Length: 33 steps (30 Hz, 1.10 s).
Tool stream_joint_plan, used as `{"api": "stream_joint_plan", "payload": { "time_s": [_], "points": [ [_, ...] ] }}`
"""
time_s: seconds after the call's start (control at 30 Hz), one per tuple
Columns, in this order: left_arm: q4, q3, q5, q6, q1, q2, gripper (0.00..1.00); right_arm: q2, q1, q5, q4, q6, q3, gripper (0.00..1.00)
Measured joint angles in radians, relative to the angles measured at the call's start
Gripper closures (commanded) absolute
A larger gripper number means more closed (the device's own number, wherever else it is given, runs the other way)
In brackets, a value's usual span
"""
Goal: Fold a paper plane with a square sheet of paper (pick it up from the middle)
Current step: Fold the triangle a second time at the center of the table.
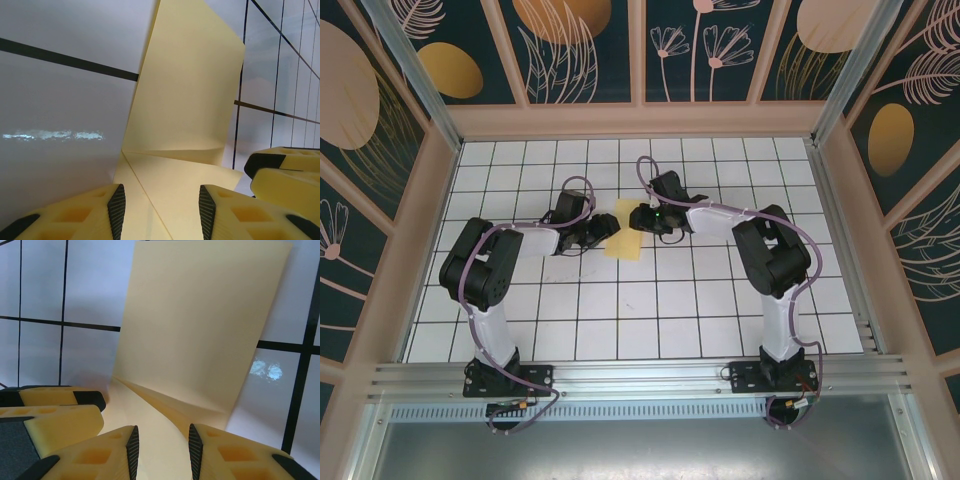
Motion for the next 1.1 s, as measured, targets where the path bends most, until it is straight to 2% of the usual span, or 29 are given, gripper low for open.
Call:
{"api": "stream_joint_plan", "payload": {
  "time_s": [0.6,0.77,1.1],
  "points": [
    [0.000,0.000,0.000,0.000,0.000,0.000,0.52,0.049,0.004,-0.001,-0.008,-0.019,0.000,0.62],
    [0.001,0.000,0.000,0.000,0.000,0.000,0.52,0.048,0.006,-0.032,0.010,-0.019,-0.012,0.60],
    [0.000,0.000,0.000,0.000,0.000,0.000,0.54,0.008,0.016,-0.096,0.052,0.012,-0.089,0.63]
  ]
}}
